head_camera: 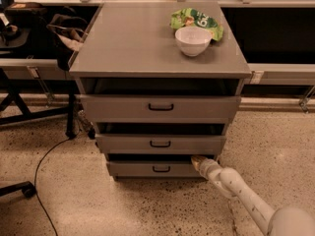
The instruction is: Open bottom drawer
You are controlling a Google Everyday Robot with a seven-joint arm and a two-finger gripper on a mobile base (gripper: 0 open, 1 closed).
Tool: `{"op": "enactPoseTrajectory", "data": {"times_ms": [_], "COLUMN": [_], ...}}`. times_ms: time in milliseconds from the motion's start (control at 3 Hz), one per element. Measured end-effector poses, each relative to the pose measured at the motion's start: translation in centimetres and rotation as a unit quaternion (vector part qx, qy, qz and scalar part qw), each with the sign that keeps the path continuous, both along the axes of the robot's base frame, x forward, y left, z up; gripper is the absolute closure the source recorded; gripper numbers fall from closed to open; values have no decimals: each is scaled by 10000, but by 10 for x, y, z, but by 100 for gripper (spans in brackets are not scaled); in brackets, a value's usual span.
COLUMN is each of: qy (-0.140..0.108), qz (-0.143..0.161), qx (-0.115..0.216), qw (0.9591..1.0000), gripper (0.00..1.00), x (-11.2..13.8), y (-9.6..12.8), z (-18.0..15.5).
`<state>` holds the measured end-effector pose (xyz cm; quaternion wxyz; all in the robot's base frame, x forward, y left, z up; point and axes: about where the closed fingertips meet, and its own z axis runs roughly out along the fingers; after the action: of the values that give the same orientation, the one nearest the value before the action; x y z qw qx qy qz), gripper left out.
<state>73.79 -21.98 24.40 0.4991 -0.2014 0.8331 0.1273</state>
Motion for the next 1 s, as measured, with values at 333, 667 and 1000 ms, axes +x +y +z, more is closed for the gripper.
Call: {"op": "enactPoseTrajectory", "data": {"times_ms": [333,667,1000], "qy": [-96,-309,-356], "qz": [-222,-556,-690], "qx": [6,-6,-99], "qw": [9997,9980,9969], "gripper": [100,100,100], "x": [6,20,37], "y": [-2,-3,0], "z": [-2,-4,-6]}}
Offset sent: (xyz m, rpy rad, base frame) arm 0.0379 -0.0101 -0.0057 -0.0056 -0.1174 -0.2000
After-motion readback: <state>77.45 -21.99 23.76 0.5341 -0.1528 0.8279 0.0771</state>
